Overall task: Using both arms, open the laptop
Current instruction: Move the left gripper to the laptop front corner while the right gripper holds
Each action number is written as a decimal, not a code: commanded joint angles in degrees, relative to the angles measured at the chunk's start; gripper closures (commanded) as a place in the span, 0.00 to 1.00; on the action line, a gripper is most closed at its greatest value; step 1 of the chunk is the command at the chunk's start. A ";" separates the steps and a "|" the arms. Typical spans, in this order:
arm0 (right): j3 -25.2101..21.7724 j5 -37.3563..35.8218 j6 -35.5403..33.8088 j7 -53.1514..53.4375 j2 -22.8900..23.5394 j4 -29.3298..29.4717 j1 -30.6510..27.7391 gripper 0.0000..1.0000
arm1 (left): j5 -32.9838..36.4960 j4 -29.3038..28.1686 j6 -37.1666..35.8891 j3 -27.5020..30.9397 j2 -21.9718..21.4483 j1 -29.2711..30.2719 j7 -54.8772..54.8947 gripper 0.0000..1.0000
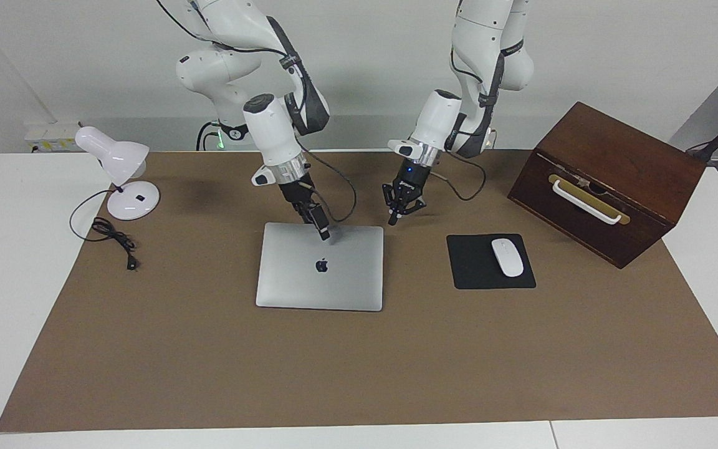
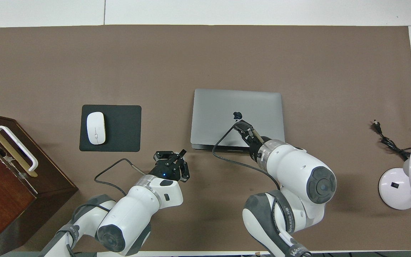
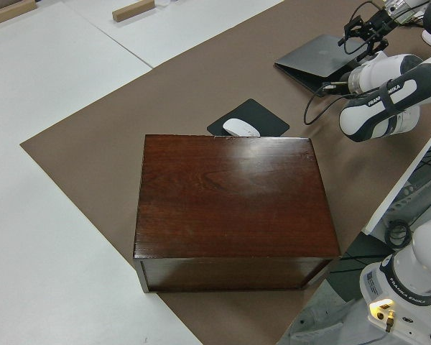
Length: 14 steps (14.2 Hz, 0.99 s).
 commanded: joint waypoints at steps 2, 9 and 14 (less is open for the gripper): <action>0.33 1.82 2.36 -2.12 1.46 1.25 -0.61 0.00 | -0.37 4.28 1.52 1.09 5.17 -1.57 1.24 1.00; 0.33 1.82 2.36 -2.12 1.55 1.25 -0.70 0.00 | -0.46 8.23 1.52 1.09 9.30 -1.66 1.41 1.00; 0.33 1.82 2.53 -2.21 1.55 1.42 -0.87 0.00 | -0.46 9.65 1.52 1.18 11.50 -1.66 2.03 1.00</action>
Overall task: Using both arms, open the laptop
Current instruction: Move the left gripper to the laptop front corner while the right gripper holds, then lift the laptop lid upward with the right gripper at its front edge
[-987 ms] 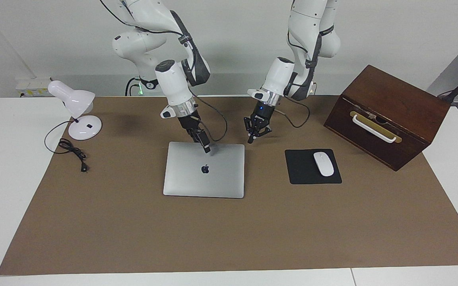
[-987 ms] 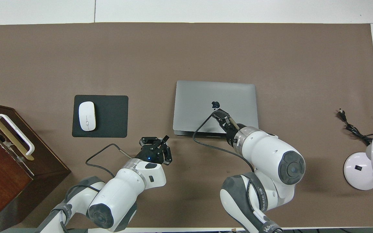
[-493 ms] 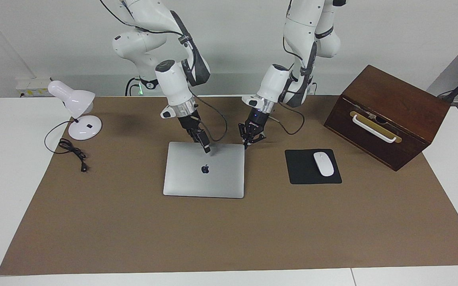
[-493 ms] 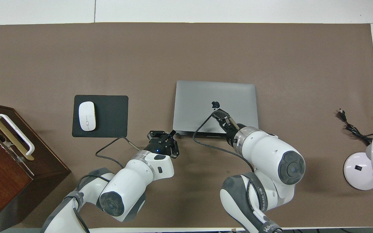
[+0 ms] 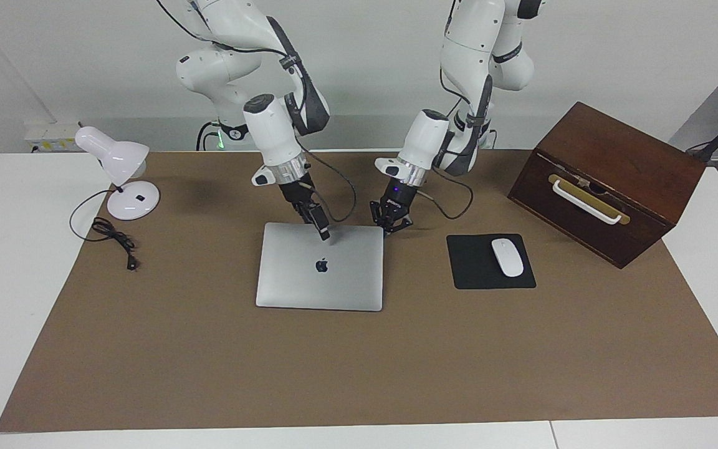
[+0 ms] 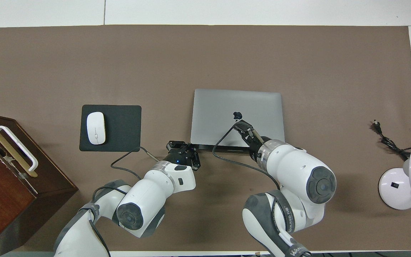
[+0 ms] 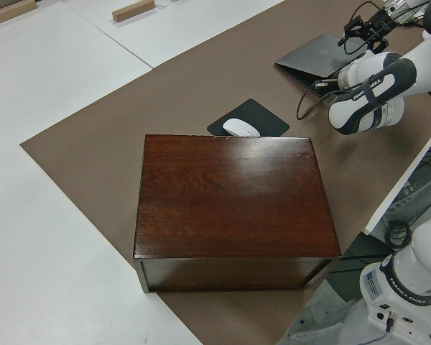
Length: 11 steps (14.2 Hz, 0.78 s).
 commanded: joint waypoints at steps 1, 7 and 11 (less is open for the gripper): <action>0.34 1.82 3.22 -2.12 1.59 1.56 -0.96 0.00 | -0.46 1.24 1.06 1.08 2.24 -1.26 1.46 1.00; 0.34 3.84 5.33 -1.78 3.78 5.51 -0.87 0.00 | -0.37 1.15 1.06 1.17 2.50 -1.17 2.69 1.00; 0.34 4.19 7.96 -1.60 6.16 9.82 -0.87 0.00 | -0.37 1.16 1.06 1.17 2.50 -1.17 2.78 1.00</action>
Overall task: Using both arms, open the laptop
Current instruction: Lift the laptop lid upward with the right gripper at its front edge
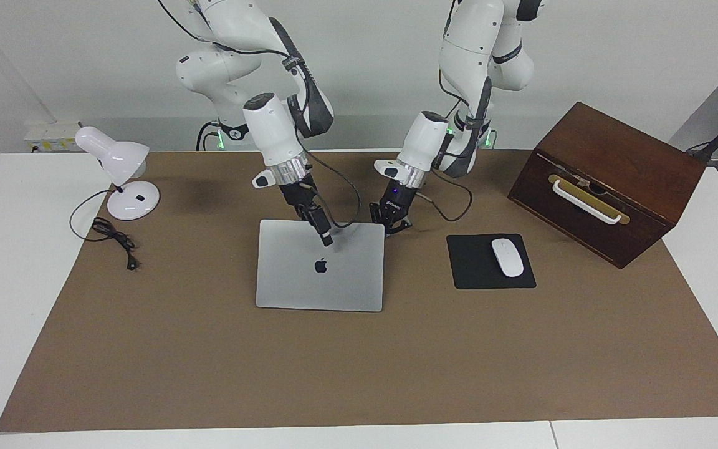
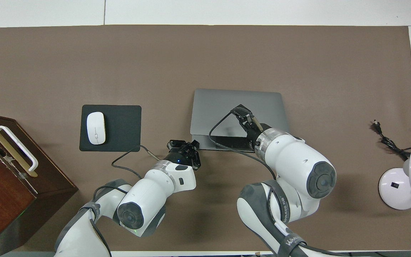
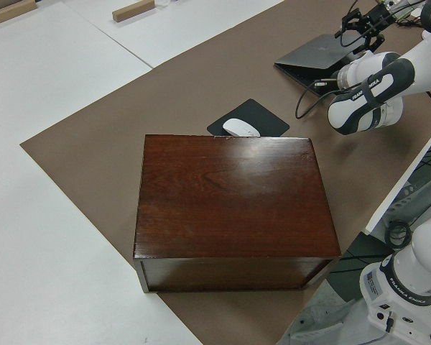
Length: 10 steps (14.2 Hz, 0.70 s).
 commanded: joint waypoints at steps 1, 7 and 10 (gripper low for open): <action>0.41 2.10 2.56 -1.60 3.63 5.48 -0.76 0.00 | -0.38 1.04 1.02 1.26 2.41 -1.08 1.77 1.00; 0.14 2.01 2.65 -2.39 6.36 10.94 -1.20 0.00 | -0.38 1.04 1.02 1.26 2.41 -0.99 2.39 1.00; 0.14 2.01 2.74 -2.48 7.07 12.61 -1.81 0.00 | -0.38 0.95 1.02 1.26 2.41 -0.99 2.39 1.00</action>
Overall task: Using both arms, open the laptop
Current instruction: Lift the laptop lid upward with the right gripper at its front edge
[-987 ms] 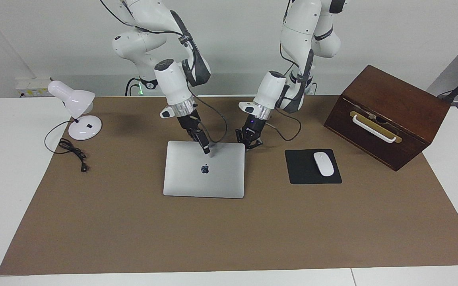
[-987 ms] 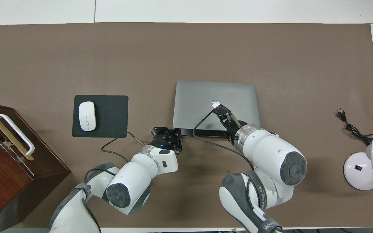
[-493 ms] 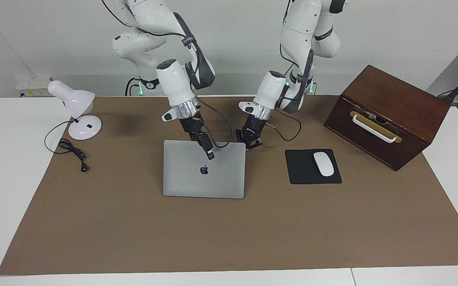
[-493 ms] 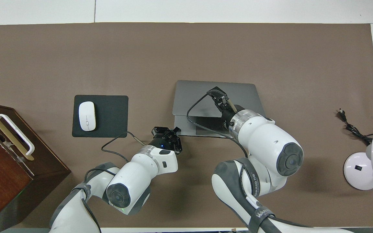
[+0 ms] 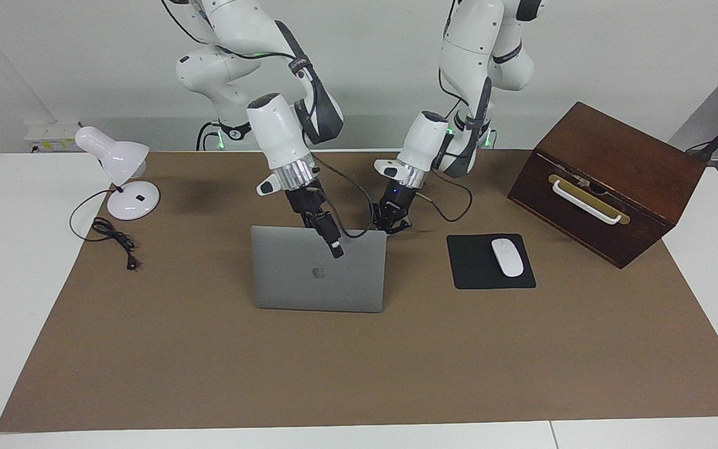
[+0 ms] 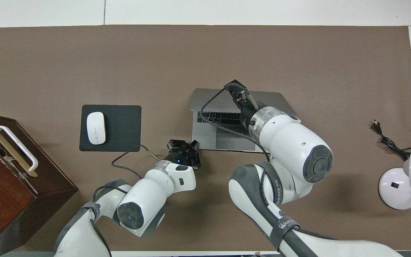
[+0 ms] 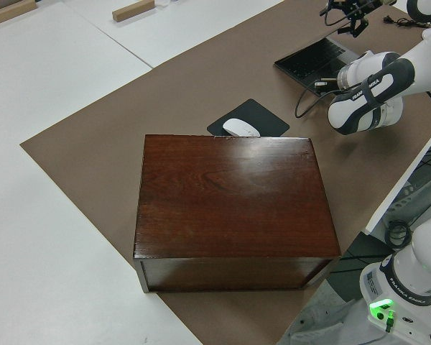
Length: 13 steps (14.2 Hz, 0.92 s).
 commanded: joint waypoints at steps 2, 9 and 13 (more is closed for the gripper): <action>0.33 1.67 2.00 -2.49 2.88 3.63 -1.20 0.00 | -0.38 1.03 0.99 1.26 2.40 -0.99 1.37 1.00; 0.33 1.32 3.41 -3.98 4.90 8.11 -3.75 0.00 | -0.38 0.95 0.99 1.26 2.48 -0.99 1.55 1.00; 0.33 1.32 3.32 -3.89 5.96 10.84 -4.63 0.00 | -0.38 0.95 0.99 1.26 2.83 -0.99 1.55 1.00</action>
